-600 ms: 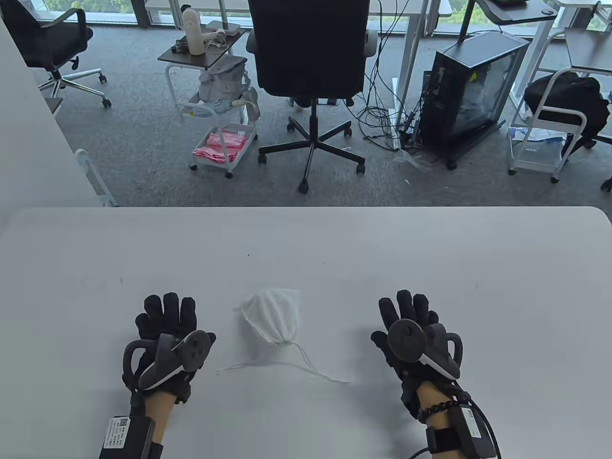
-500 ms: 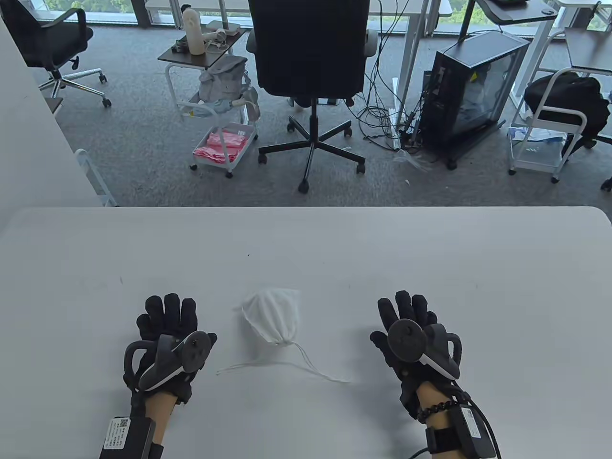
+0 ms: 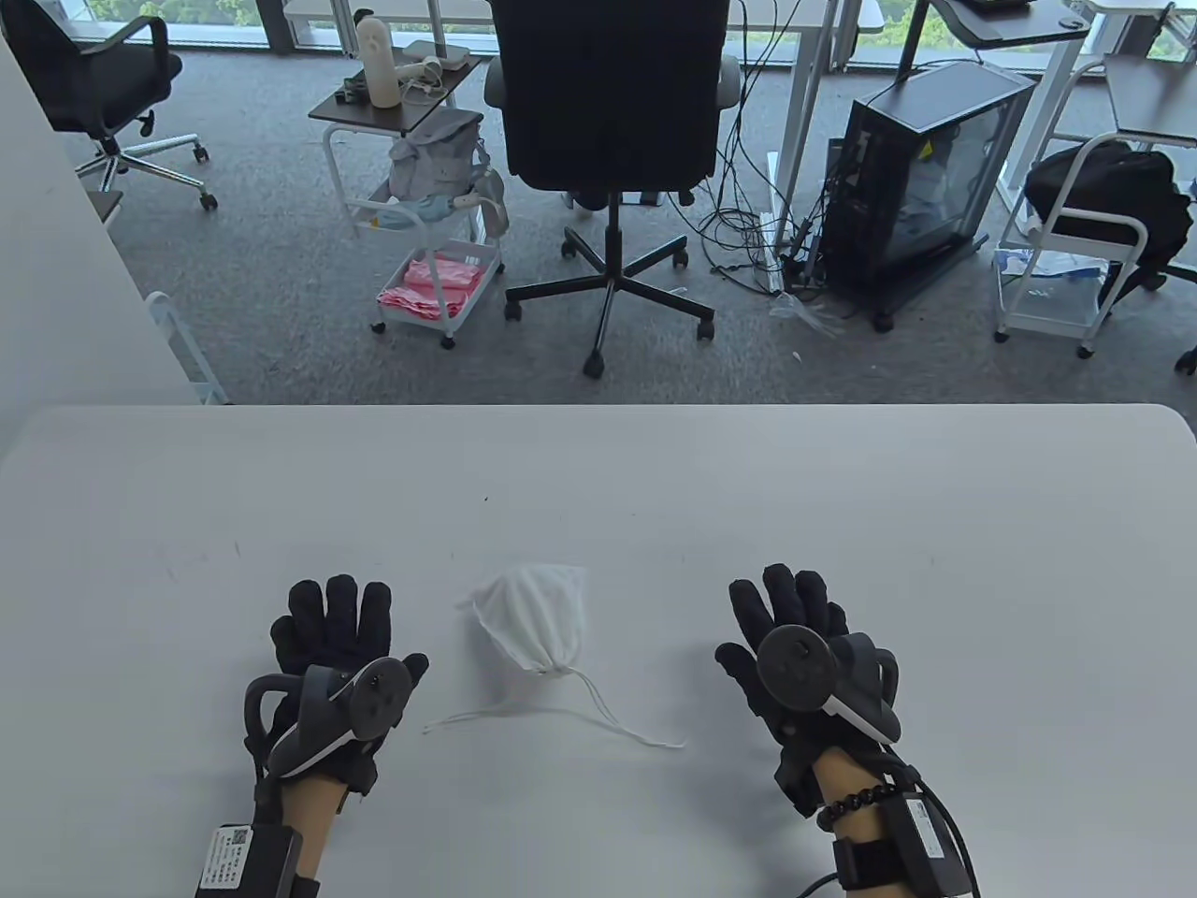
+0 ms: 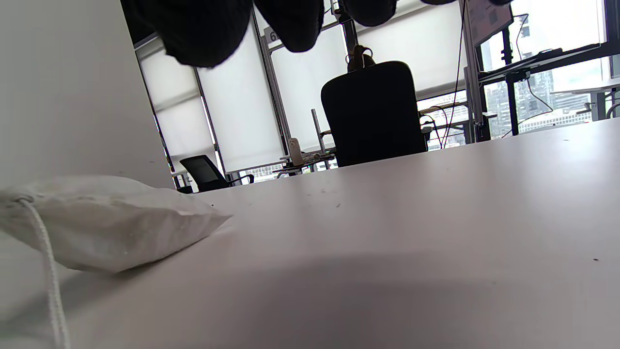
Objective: Empty bag and arrange number blocks in order
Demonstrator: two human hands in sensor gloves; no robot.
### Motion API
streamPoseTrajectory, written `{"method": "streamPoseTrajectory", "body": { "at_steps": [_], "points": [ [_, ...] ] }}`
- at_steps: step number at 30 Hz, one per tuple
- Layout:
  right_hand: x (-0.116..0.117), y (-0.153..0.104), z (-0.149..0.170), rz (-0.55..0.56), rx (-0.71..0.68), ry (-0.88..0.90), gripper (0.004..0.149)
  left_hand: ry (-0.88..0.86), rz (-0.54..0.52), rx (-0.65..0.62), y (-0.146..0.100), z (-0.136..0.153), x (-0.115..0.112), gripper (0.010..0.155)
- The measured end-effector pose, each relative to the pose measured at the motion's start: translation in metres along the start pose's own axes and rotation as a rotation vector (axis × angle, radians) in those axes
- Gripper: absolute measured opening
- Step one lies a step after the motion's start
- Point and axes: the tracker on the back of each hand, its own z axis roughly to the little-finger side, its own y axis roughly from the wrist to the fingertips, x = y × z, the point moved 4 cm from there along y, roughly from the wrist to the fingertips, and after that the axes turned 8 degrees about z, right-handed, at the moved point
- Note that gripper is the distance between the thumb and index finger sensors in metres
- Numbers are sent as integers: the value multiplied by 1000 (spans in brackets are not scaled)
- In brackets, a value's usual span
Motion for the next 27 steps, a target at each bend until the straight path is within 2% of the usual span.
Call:
{"method": "streamPoseTrajectory", "body": {
  "at_steps": [10,13,22,27],
  "points": [
    [7,-1,-6,-27,-20,4,67,-27,-6,-54,1,-15,3,80],
    [7,-1,-6,-24,-19,19,67,-90,21,-113,3,-29,1,79],
    [3,-1,-8,-7,-28,47,68,-149,-5,-215,8,-65,1,70],
    [0,-1,-11,3,-40,54,67,-26,9,-235,18,-84,-5,63]
  ]
}}
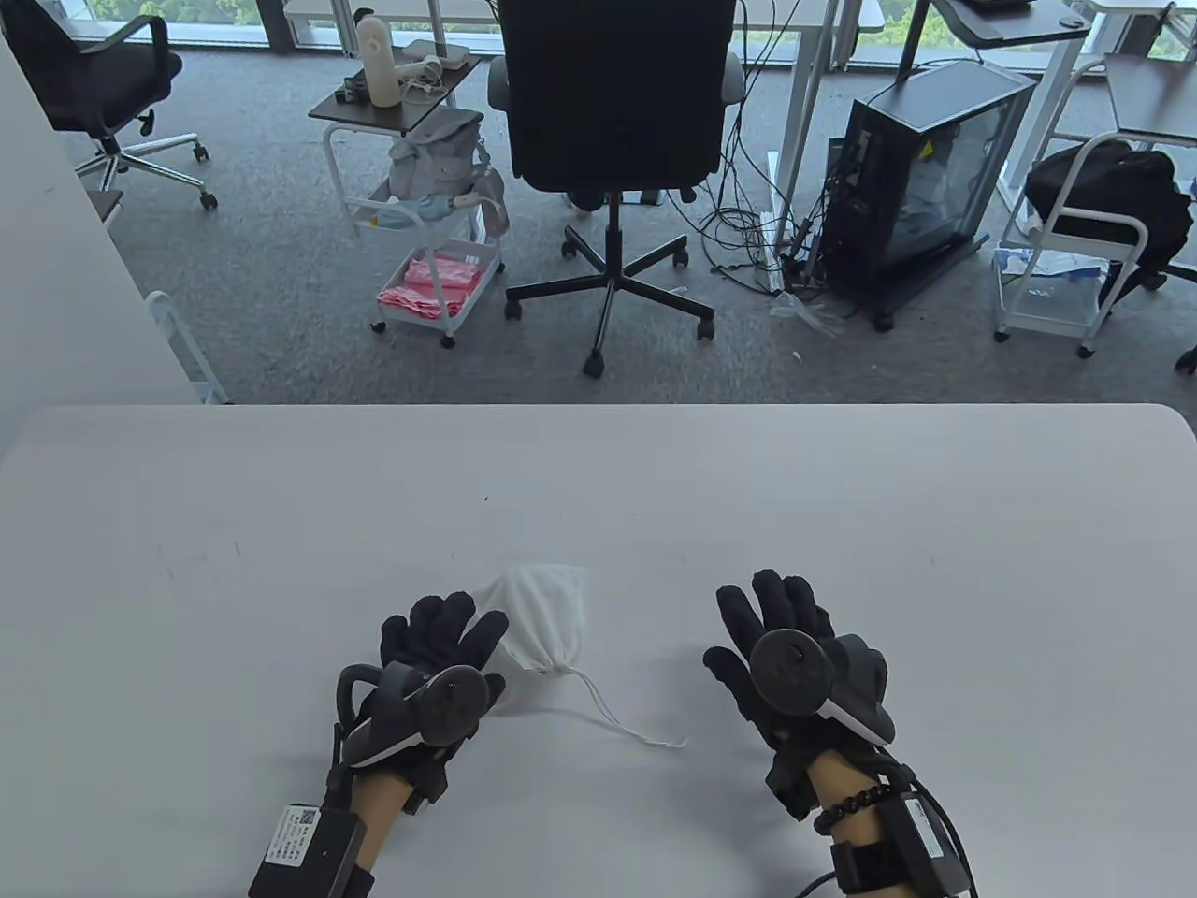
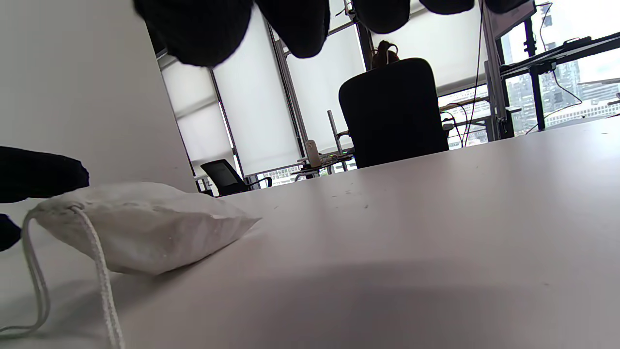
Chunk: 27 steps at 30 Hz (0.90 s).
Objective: Empty bag and arrange number blocks in order
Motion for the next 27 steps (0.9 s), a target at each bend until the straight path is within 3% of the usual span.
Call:
{"method": "streamPoseTrajectory", "body": {
  "at_steps": [7,10,16,21,27],
  "points": [
    [3,0,-4,-12,-17,9,67,209,18,-37,26,-26,-10,60],
    [5,0,-6,-19,-21,11,67,263,-31,-31,32,-32,-8,48],
    [6,1,-7,-16,-27,27,66,84,-169,10,27,-25,23,38],
    [8,1,-10,0,-38,81,65,-43,-338,-9,1,-21,57,35],
    [5,-2,-19,48,-67,138,62,-302,-423,-63,-23,-19,71,35]
  ]
}}
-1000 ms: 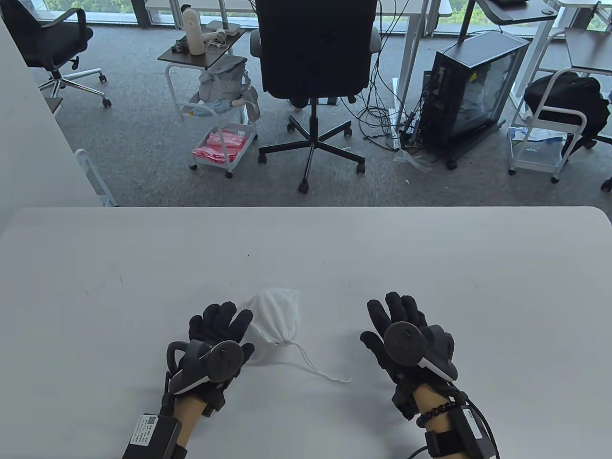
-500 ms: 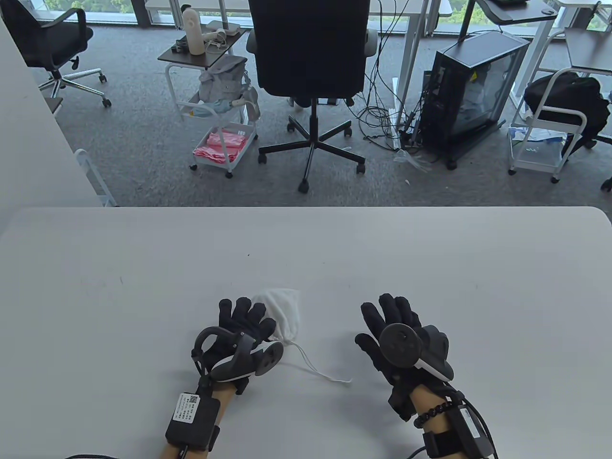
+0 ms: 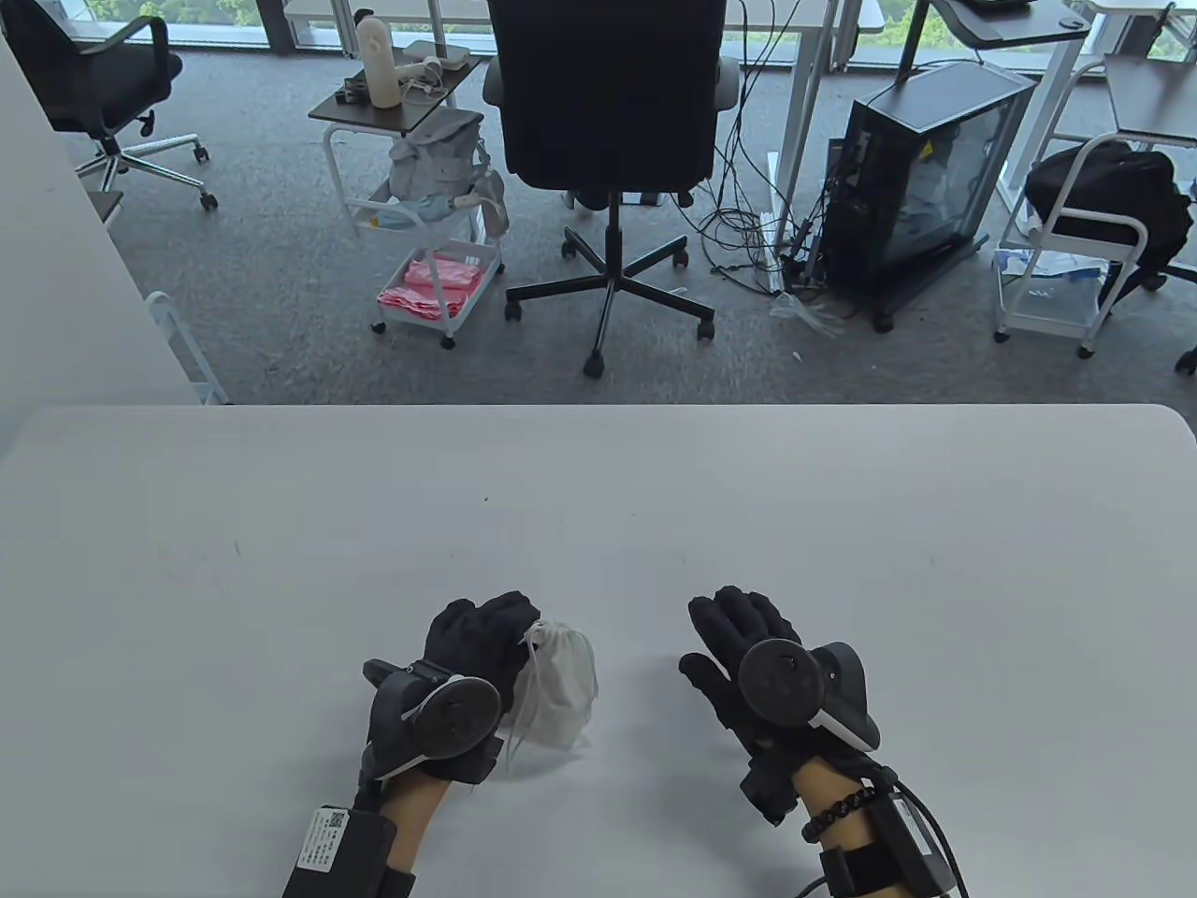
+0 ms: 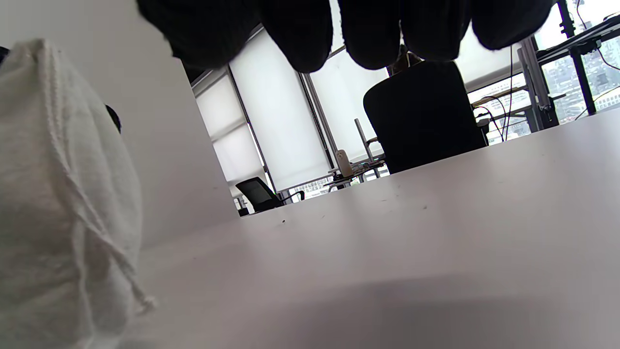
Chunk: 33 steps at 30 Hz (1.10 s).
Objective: Empty bag and arrange number blocks in order
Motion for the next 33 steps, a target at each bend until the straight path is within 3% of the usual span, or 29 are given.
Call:
{"method": "streamPoseTrajectory", "body": {
  "at_steps": [8,14,21,28,33],
  "points": [
    [7,-2,-16,48,-73,-8,51,-53,15,-86,-2,-18,-7,36],
    [20,-6,-41,0,-168,7,60,-94,52,-103,-1,-24,-17,36],
    [15,-10,-59,-14,-180,172,63,-113,93,-119,-1,-30,-24,36],
    [5,-9,-50,102,-80,251,40,-144,121,-140,-1,-35,-28,36],
    [2,-10,-47,143,-55,229,36,-250,202,-154,1,-35,-36,44]
  ]
}}
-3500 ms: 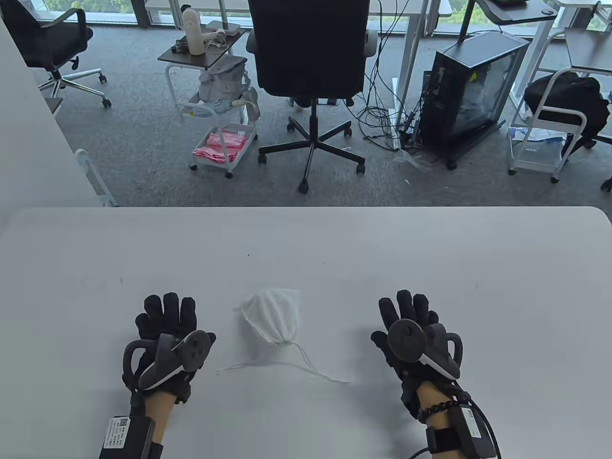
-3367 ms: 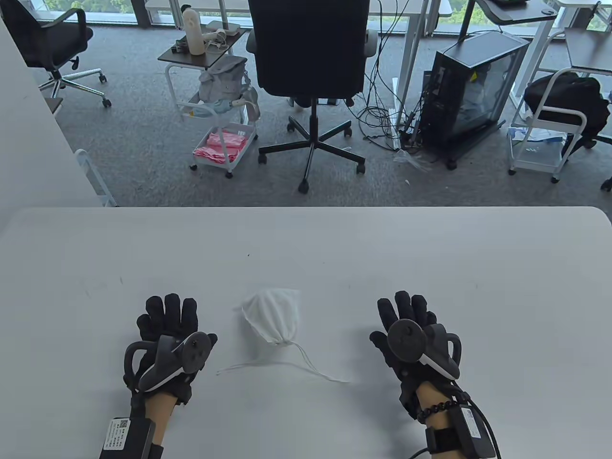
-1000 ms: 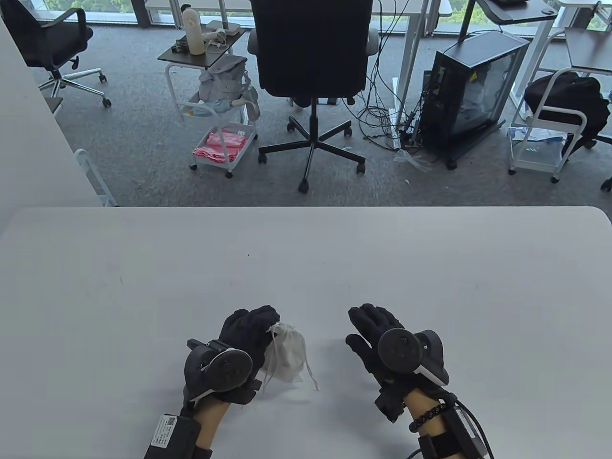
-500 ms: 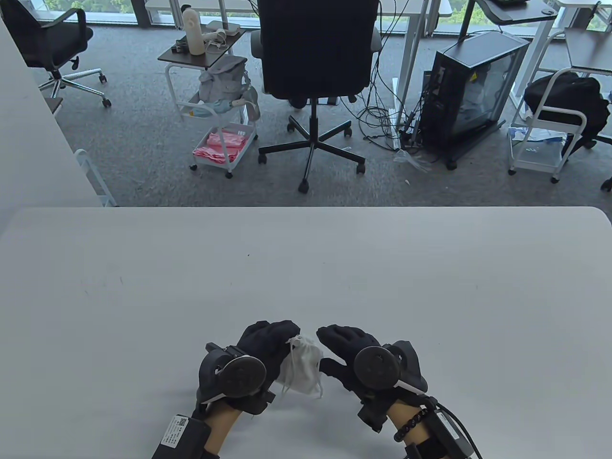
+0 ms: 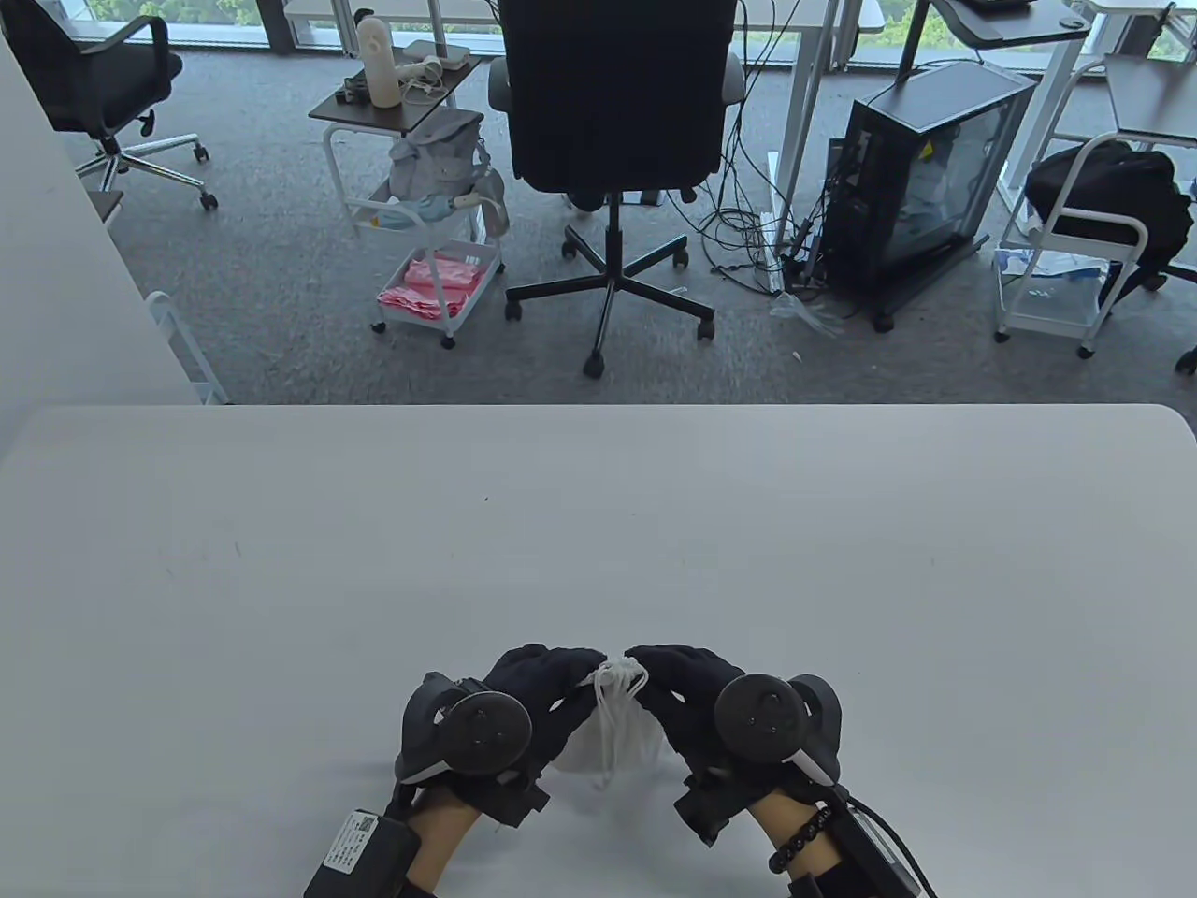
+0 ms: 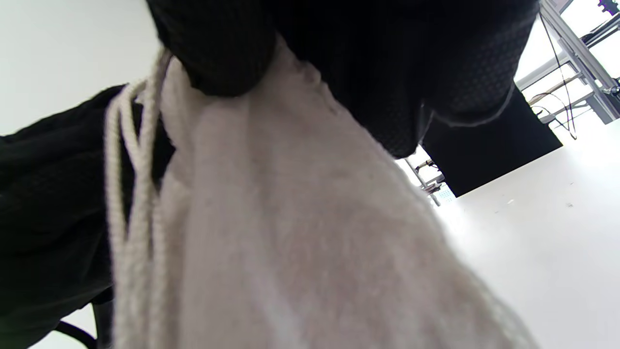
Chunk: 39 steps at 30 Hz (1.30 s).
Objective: Empty bag and arrange number blocks in order
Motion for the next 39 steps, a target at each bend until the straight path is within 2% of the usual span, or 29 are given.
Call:
{"method": "streamPoseTrajectory", "body": {
  "at_steps": [5,7,10,12,13,14,15,16,20,24,28,32,39],
  "points": [
    [0,1,-5,-2,-39,-44,35,-13,-26,38,-2,8,2,39],
    [-6,4,4,17,-11,-53,35,-83,-62,73,-4,18,8,38],
    [-24,6,40,89,139,17,34,-193,-166,158,-13,45,26,37],
    [-26,9,56,67,169,221,35,-260,-130,152,-12,54,26,37],
    [-23,7,58,75,239,266,34,-277,-156,169,-12,53,23,37],
    [-25,7,57,91,210,225,34,-264,-149,167,-10,53,22,36],
    [-24,8,58,78,187,182,34,-268,-140,174,-10,53,21,37],
    [-21,8,59,18,167,192,35,-289,-144,171,-11,54,21,37],
    [-15,8,62,-71,189,251,39,-356,-168,169,-15,59,26,38],
    [-20,8,66,-60,213,259,39,-409,-186,166,-18,63,31,37],
    [-28,9,67,-35,229,294,45,-401,-159,153,-17,63,31,38],
    [-27,8,60,-84,236,375,55,-367,-98,134,-14,61,27,38],
    [-17,10,37,-167,176,330,64,-391,-24,91,-7,54,16,38]
  ]
}}
